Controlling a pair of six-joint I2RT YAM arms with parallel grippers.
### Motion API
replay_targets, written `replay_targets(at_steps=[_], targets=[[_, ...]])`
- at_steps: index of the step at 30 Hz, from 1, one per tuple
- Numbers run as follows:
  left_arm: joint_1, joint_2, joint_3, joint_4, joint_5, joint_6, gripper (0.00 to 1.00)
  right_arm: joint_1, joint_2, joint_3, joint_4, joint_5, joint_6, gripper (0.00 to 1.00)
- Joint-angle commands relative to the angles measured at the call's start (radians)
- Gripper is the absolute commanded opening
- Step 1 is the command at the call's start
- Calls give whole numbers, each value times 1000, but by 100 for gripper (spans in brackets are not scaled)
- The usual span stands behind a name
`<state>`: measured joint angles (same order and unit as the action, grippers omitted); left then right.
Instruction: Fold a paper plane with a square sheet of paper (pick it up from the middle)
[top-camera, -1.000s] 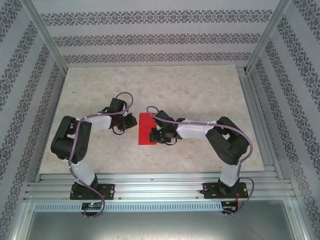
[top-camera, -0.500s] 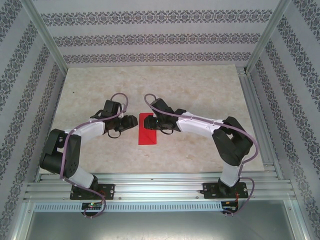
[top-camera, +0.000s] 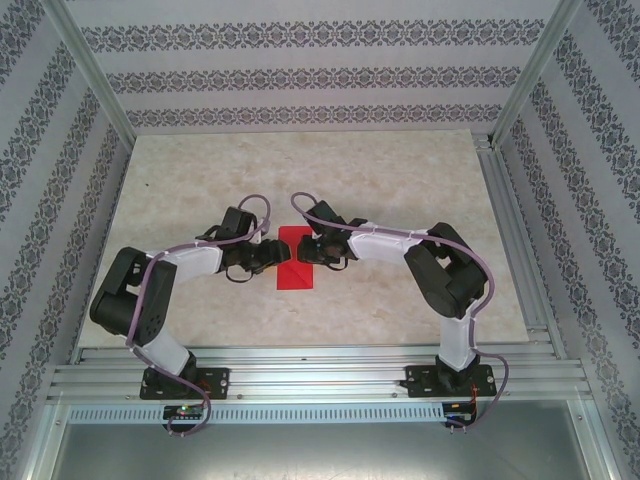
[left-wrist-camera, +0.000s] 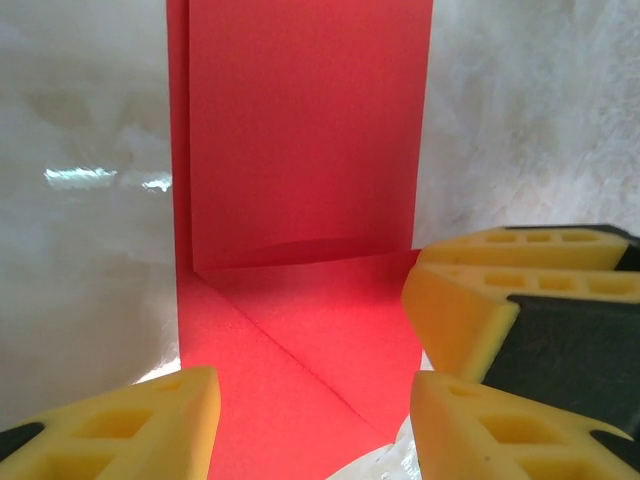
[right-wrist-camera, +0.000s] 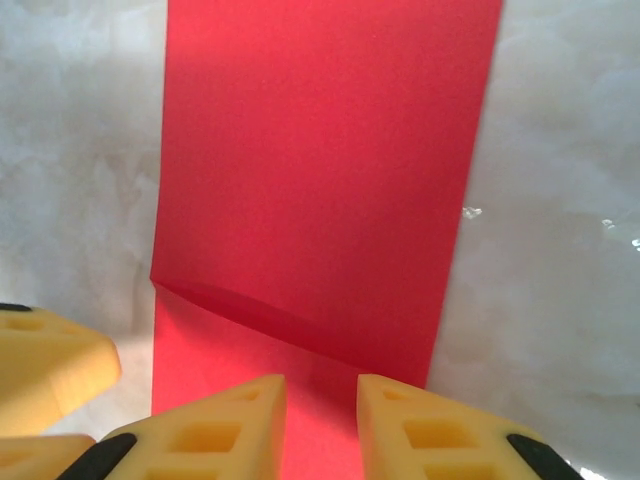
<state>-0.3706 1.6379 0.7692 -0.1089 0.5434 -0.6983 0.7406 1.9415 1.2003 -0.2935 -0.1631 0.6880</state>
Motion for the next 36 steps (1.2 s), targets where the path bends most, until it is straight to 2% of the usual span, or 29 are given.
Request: replay_targets(at_steps=[1,12,22,25,30,36], targets=[[-20,25,-5,64,25,-27,55,-14,20,-33,52,-24,27,24],[-41,96,18,123,42,-54,54,-28,33,-71,92,-46,57,23],[-49,128,55,140,35,-64,45,-28,38,-85,106,-53,70,22],[-50,143,62,148,36,-66,41,-28,38,-87,115,-59,72,22],[-50,145,62,162,19,-68,27,-34,0,-103,148,-75,79,22],[-50,100,24,204,-7,-74,20,-61,-95,-127,185,-85,81,25]])
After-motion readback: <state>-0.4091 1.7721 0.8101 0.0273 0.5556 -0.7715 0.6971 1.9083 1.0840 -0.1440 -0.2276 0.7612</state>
